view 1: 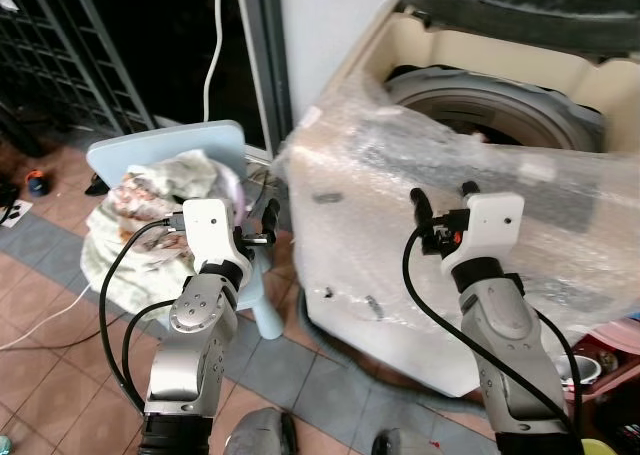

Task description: Clothes washing

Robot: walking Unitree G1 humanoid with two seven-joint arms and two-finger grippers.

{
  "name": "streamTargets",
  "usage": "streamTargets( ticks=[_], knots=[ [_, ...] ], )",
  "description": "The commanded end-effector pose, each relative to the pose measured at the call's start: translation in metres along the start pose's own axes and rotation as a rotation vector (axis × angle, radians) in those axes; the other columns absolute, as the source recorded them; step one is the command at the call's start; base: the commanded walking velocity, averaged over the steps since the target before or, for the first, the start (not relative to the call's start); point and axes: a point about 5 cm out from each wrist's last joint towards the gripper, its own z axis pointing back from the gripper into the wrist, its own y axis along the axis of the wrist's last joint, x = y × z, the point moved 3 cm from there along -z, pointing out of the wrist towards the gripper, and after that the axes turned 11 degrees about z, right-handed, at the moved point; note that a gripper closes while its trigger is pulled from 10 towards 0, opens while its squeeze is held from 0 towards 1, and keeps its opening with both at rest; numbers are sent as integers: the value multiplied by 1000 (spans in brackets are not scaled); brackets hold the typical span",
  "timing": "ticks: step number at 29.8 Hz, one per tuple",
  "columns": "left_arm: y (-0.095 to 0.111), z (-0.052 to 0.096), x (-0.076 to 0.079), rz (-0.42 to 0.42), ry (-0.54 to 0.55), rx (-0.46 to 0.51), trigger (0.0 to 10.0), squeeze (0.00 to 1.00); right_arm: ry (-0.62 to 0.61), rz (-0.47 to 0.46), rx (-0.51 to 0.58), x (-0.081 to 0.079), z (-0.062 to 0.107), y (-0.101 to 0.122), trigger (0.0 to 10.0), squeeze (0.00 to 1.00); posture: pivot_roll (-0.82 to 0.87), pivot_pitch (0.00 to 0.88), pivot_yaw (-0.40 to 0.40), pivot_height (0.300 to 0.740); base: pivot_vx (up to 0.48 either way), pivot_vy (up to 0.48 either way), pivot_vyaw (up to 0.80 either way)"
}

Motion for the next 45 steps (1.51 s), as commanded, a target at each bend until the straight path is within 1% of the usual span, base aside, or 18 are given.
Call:
streamTargets(
  ticks=[1, 2, 9, 10, 13, 18, 19, 20, 22, 24, 27, 28, 32, 35, 36, 41, 44, 45],
  knots=[
    [-1, 2, -3, -1, 12, -8, 10000, 0, 17, -31, -18, -1, 2, -2, 10000, 1000, -42, 62, 73, 740, 0, 379, 0],
    [-1, 2, -3, -1, 11, -7, 10000, 0, 30, -30, -17, -3, 3, -4, 10000, 0, -42, 62, 73, 740, 0, 382, 0],
    [-1, 0, -2, -1, 11, -6, 10000, 0, 10, -22, -93, -3, 10, -25, 10000, 0, -44, 60, 71, 740, 0, 381, 0],
    [-1, 0, -3, -1, 13, -6, 10000, 0, 4, 33, -128, -4, 9, -30, 10000, 0, -44, 60, 74, 740, 0, 416, 0],
    [-1, 0, -4, -6, 17, -10, 10000, 0, 30, 29, -108, -8, 7, -27, 10000, 0, -41, 57, 75, 740, 0, 457, 0],
    [1, -3, -5, -8, 16, -2, 10000, 0, 63, 179, -62, -10, 7, -20, 10000, 0, -44, 49, 79, 740, 0, 480, 0],
    [1, -3, -5, -8, 16, -2, 10000, 0, 63, 179, -62, -10, 7, -20, 10000, 0, -44, 49, 79, 740, 0, 480, 0],
    [2, -4, -4, -6, 14, 2, 10000, 0, 82, 106, -60, -10, 8, -21, 10000, 0, -50, 42, 79, 740, 0, 345, 0],
    [2, -4, -4, -6, 14, 2, 10000, 0, 82, 106, -60, -10, 8, -21, 10000, 0, -50, 42, 79, 740, 0, 345, 0],
    [4, -9, -3, 8, 10, 16, 10000, 0, 40, 44, -72, 4, 2, -25, 10000, 0, -51, 0, 74, 740, 0, 0, 0],
    [6, -14, -2, 29, 14, 20, 10000, 0, -1, 93, -82, 11, -8, -26, 10000, 0, -57, 0, 70, 740, 0, 0, 0],
    [8, -20, -3, 38, 11, 26, 10000, 0, -15, 43, -75, 10, -17, -27, 10000, 0, -66, 0, 66, 740, 0, 0, 0],
    [11, -27, -7, 20, 18, 44, 10000, 0, -63, 7, -64, 15, -27, -21, 10000, 0, -93, 0, 66, 740, 0, 0, 0],
    [15, -33, -11, 9, 35, 60, 10000, 0, 0, 11, -55, 12, -29, -18, 10000, 0, -108, 0, 76, 740, 0, 0, 0],
    [18, -38, -12, 4, 39, 75, 10000, 0, 28, -26, -55, 12, -29, -21, 10000, 0, -118, 0, 87, 740, 0, 0, 0],
    [21, -46, -11, -9, 38, 88, 10000, 0, -97, -19, -82, 32, -40, -28, 10000, 0, -121, 0, 109, 740, 0, 0, 0],
    [22, -47, -9, -16, 30, 90, 10000, 0, -105, 6, -73, 29, -45, -25, 10000, 0, -111, 0, 100, 740, 0, 0, 0],
    [21, -48, -10, -12, 30, 92, 10000, 0, -68, -27, -69, 19, -46, -24, 10000, 0, -106, 0, 93, 740, 0, 0, 0]
  ],
)
